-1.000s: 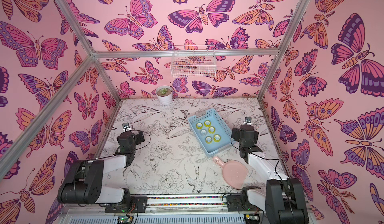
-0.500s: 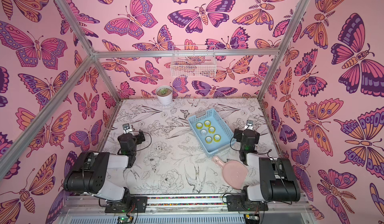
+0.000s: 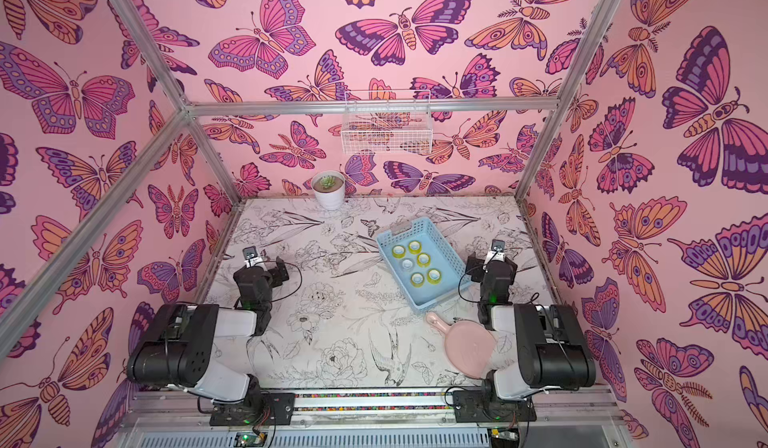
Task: Put the transparent tape into the storage box
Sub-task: Reset both arms
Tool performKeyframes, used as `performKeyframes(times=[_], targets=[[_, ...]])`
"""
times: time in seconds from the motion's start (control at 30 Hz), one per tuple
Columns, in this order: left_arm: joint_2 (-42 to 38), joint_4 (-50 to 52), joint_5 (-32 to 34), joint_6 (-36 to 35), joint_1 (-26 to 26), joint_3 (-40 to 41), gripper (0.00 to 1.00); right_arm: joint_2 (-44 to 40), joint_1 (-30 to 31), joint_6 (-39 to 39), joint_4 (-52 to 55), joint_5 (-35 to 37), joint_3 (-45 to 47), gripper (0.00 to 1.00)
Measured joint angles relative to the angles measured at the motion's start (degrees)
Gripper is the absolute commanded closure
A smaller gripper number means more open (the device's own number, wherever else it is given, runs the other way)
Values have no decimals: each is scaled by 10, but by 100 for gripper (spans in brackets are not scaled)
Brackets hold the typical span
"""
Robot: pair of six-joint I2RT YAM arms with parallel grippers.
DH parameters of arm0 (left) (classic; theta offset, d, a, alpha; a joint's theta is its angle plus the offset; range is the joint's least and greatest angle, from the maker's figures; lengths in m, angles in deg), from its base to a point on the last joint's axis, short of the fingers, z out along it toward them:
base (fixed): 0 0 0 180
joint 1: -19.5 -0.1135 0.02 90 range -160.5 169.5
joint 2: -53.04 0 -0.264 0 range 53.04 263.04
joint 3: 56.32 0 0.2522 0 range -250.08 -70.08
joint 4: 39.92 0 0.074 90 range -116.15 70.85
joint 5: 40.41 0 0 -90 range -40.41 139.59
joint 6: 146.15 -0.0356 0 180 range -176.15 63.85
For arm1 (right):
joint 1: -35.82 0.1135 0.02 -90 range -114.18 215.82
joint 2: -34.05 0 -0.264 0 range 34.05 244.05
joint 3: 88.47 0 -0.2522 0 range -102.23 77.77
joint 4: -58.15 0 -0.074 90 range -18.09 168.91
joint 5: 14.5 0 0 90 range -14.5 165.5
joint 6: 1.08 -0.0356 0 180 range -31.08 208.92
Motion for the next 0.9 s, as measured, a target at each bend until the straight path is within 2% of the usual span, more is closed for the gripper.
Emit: performKeyframes(times=[0.9], targets=[[0,17,-1,0,0,-4,0,0,-14,0,13,-26,-7,1]])
